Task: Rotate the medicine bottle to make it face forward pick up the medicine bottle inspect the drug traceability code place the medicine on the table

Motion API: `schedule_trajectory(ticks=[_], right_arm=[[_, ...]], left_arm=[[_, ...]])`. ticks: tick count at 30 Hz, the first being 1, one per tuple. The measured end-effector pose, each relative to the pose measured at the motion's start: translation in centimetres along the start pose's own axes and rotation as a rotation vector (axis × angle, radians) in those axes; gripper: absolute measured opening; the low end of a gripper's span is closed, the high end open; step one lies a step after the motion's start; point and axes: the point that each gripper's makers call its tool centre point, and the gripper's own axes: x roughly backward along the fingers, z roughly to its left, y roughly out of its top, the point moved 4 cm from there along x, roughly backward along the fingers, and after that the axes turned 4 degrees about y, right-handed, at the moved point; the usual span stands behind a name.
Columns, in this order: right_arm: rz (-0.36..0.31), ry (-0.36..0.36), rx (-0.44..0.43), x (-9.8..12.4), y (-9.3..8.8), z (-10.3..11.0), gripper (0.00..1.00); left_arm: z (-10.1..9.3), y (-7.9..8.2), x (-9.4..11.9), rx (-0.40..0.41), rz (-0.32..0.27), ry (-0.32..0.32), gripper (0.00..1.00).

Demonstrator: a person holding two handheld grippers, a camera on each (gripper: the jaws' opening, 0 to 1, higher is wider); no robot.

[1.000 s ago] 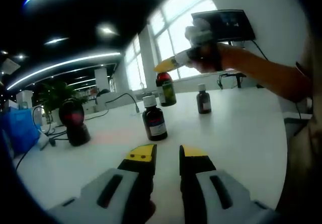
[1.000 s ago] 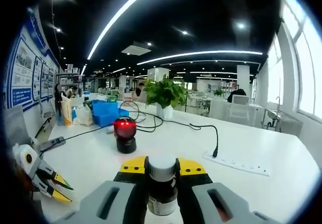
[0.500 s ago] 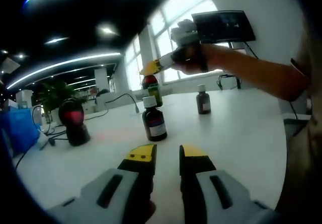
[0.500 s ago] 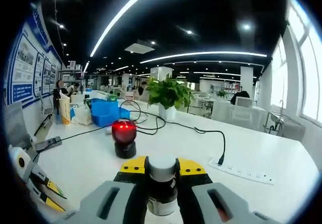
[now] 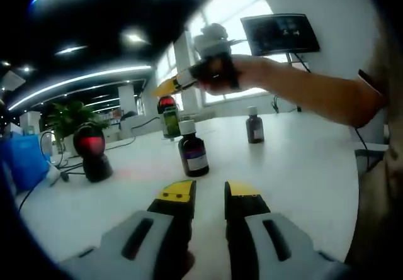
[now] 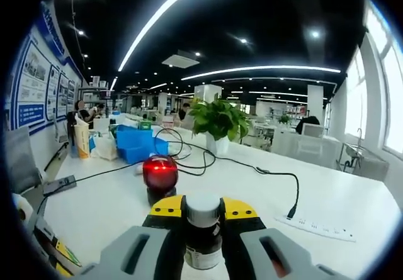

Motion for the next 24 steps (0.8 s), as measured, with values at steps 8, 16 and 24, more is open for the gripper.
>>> schedule_trajectory(ticks=[8,16,24], right_arm=[[0.006,0.036,0.005,-2.7,0.4,1.2,0.16],[0.019,0.067,0.009,-5.3,0.5,2.4,0.16],[0.048,0.096,0.008,-7.4,-0.3,3.6,0.16]], left_arm=[[0.0,0.0,0.0,0.002,-0.003,-0.002,0.1],[-0.1,0.1,0.0,0.004,-0.006,-0.005,0.1],[-0.1,0.2,0.0,0.007,-0.008,-0.007,0.1]])
